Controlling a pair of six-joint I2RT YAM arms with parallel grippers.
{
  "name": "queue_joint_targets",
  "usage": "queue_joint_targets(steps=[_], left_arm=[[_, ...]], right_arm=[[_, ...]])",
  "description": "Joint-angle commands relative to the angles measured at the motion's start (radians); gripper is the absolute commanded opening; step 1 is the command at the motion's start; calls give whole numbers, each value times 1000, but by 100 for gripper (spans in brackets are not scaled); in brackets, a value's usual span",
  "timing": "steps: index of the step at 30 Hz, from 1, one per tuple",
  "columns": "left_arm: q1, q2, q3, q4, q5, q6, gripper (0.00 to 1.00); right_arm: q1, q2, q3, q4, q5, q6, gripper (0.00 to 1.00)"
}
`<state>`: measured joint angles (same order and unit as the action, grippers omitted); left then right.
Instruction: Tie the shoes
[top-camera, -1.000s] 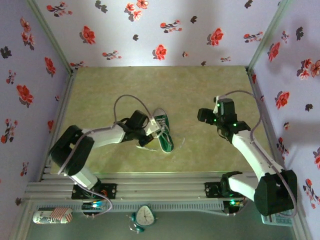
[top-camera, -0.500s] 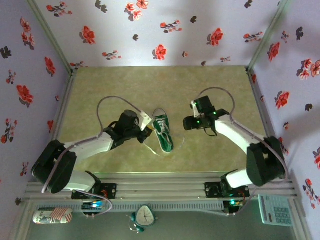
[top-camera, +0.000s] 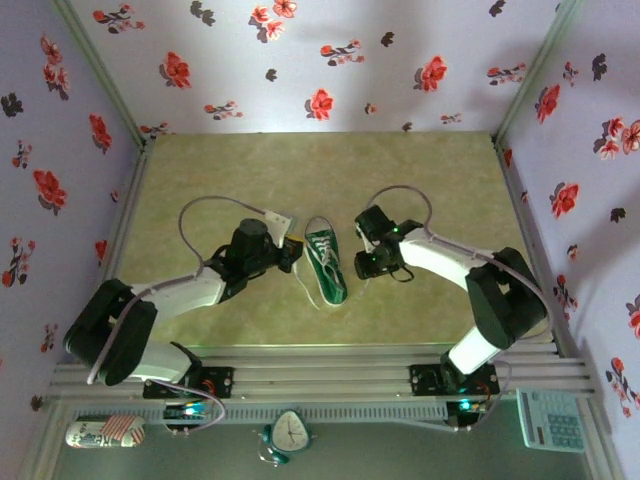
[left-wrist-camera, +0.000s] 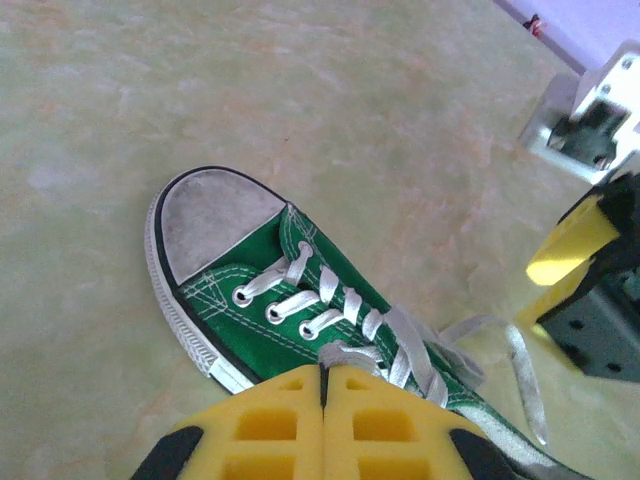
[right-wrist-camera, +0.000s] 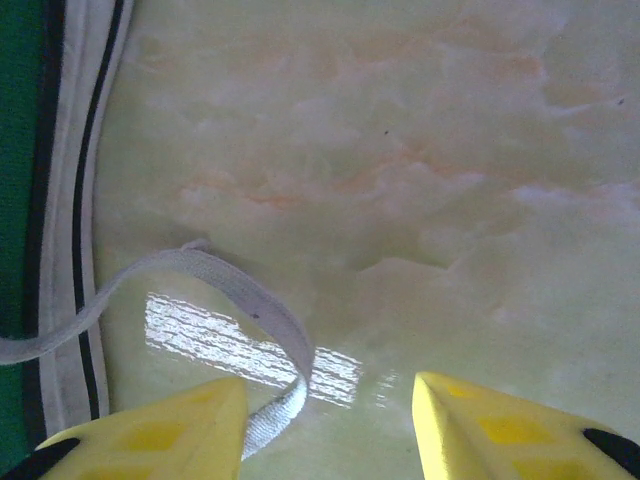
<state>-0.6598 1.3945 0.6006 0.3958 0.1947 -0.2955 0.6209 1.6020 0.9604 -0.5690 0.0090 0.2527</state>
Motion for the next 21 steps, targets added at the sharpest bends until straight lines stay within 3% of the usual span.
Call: queue_joint_targets(steps=[1,13,21], left_arm=[[5,18,-16,90,10,-54,0],[-6,46,-26,185,29,-93,0],[-9,49,-18,172,28,-94,0]], right_arm=[[19,38,-10,34,45,66,46],[40,117,-29,58,117,107,36],[41,31,-57,46,137,109,12]])
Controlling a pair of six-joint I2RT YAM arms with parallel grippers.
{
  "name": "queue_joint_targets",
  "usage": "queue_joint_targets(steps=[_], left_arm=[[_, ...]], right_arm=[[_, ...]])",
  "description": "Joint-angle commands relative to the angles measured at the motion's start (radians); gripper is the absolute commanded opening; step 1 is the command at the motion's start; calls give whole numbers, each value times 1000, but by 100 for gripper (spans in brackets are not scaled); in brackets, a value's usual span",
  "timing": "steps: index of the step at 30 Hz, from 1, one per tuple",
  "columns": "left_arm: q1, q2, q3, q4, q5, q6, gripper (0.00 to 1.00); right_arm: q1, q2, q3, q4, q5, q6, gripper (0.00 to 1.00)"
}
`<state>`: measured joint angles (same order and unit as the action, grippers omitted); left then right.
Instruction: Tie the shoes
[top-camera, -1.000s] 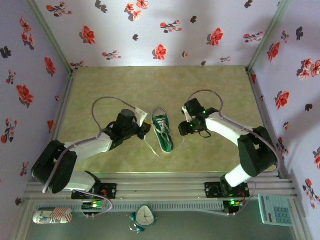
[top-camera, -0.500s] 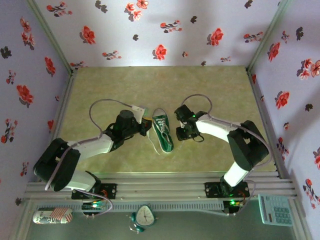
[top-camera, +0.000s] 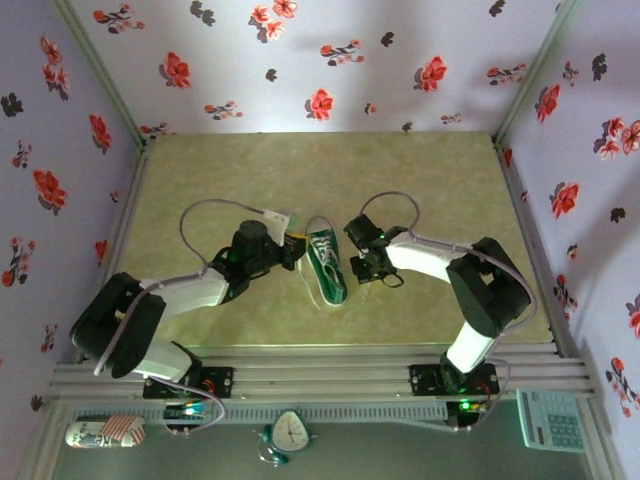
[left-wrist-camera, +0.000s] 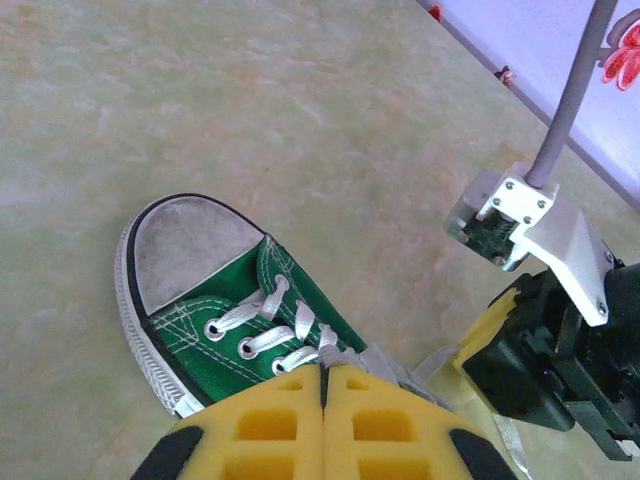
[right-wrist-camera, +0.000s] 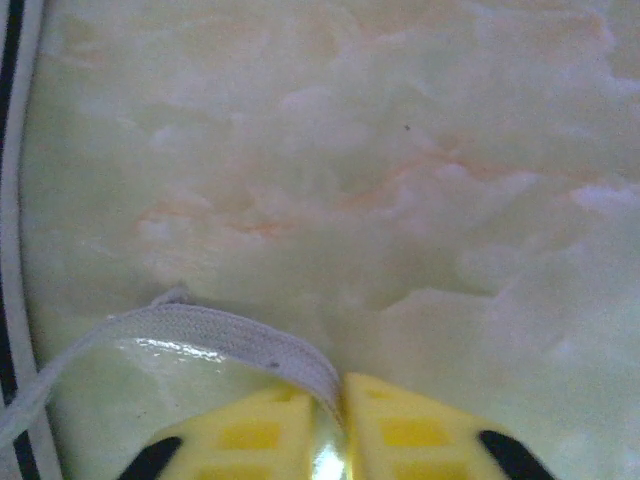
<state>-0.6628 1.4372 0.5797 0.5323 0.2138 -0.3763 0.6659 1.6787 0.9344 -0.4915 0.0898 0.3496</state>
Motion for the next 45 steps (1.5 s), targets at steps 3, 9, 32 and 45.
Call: queue_joint_targets(steps=[3,9,32,45], left_arm=[[-7,0,10,19,3,-10,0],[-7,-24,34,-39,-13,13,0],[-6,-29,49,-48,2,-41,0],[-3,-28,71,-74,7,-79,0]], right_arm=[[-3,-135,-46,-48,54,4,4],[-4,-361,-50,-102,78,-2,0],[94,-583,-41,90,-222,180,0],[391,-443,-259,750,-15,370,0]])
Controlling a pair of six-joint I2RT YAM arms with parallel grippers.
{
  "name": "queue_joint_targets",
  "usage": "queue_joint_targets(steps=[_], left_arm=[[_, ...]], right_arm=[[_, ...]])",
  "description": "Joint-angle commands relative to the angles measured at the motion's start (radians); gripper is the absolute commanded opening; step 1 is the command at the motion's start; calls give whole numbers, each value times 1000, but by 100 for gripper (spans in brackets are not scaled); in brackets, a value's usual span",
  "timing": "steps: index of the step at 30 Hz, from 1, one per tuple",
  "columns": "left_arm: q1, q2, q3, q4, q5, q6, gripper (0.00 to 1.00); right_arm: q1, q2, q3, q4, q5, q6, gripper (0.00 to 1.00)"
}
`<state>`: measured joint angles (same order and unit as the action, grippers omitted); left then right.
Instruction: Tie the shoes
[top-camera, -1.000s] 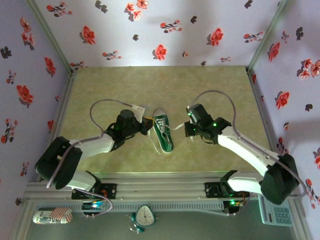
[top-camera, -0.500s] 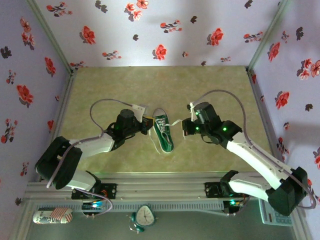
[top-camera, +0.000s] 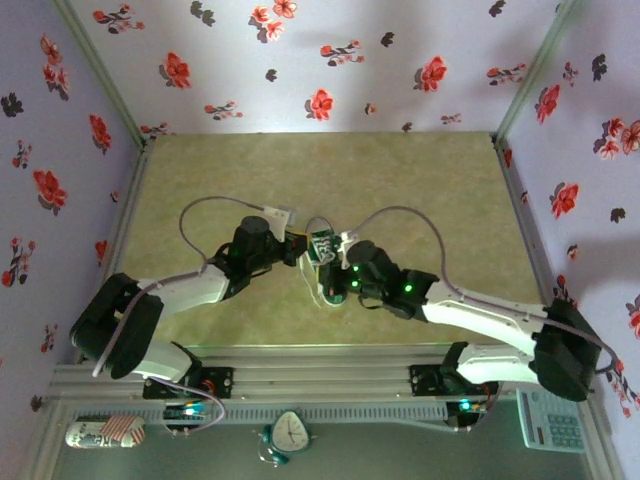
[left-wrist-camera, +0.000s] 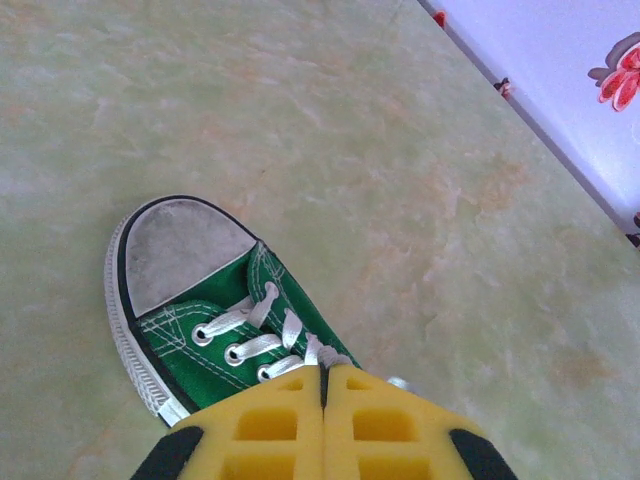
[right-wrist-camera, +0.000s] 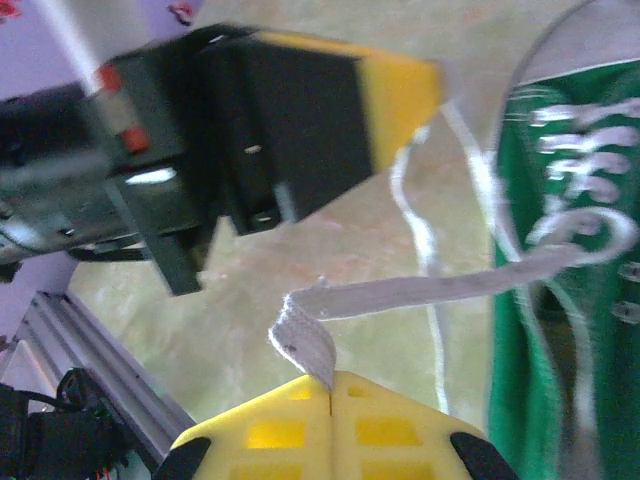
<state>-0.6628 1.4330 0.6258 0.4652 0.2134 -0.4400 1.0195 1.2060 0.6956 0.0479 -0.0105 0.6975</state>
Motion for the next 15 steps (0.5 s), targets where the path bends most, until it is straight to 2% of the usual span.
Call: queue_joint_targets(steps=[1,8,9,11,15], left_arm=[[-3,-24,24,-7,7,-15,0],[2,-31,18,-5,9,-18,0],[2,-32,16,-7,9,-18,0],[5,-35,15,-8,8,-19,0],[8,-42,6,-10,8,-16,0]], right_arm=[[53,55,-28,252,91,21,0],[130,252,-64,568,108,35,2],[137,279,-61,582,109,33,6],[142,328,-57,594,105,30,26],[142,345,-83,585,160,20,43]])
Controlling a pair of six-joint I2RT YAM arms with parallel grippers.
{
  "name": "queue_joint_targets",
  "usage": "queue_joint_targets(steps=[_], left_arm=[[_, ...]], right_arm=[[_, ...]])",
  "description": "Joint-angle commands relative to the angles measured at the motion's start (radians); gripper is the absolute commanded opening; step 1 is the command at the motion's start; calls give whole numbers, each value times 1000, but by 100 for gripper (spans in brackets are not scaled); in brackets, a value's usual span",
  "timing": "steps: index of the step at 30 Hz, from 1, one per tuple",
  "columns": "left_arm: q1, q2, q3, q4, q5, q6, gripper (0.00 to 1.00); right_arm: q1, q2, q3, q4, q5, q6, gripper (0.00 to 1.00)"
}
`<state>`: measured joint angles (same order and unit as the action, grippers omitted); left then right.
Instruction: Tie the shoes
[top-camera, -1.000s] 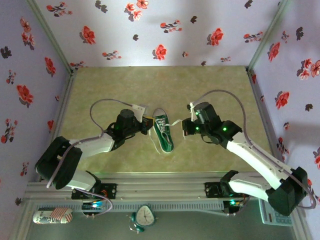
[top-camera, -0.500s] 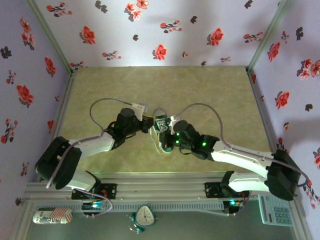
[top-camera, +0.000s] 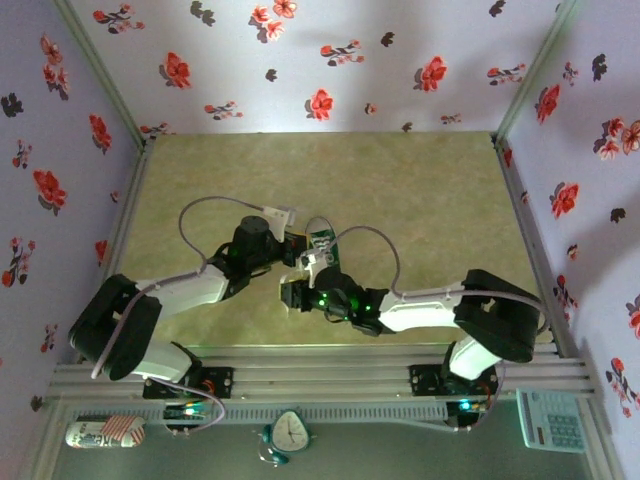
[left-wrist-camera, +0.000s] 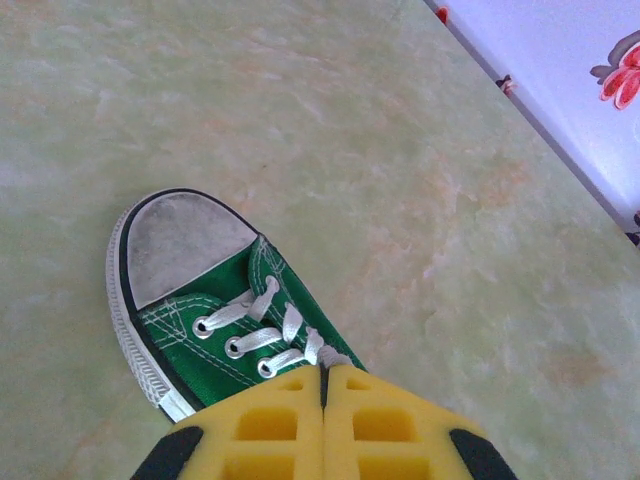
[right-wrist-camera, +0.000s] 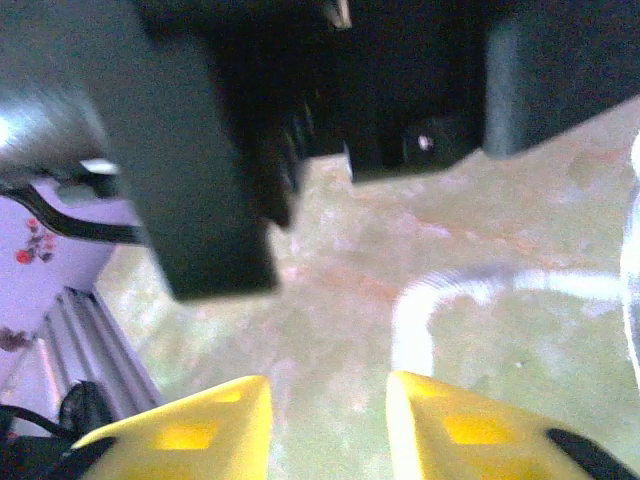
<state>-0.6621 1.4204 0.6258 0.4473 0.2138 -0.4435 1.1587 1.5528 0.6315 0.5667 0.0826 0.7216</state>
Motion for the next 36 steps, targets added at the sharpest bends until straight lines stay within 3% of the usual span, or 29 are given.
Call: queue_joint_targets(steps=[1,7,11,14,19,26,29,36], left_arm=[[7,-30,5,7,8,-9,0],[5,-32,0,3,9,13,0],[-16,-41,-4,-4,8,62,0],[-40,-41,-6,-3,9,105,0],[-91,-41,-37,42,17,199,0],[-188,-22,-55,73,36,404,0],[-239,-2,-41,46,34,537,0],[-321,76,53,-114,-48,703,0]], right_arm=[[3,-12,-22,42,80,-14,45],[5,-164,-79,-93,217,-90,48],[0,-358,-85,-322,462,-164,46],[-80,-473,-53,-511,518,-209,44],[-302,-557,26,-715,341,-267,43],[-551,-420,246,-882,-16,-358,42],[-586,-282,398,-971,-134,-452,41],[-584,60,726,-1108,-408,-649,41]])
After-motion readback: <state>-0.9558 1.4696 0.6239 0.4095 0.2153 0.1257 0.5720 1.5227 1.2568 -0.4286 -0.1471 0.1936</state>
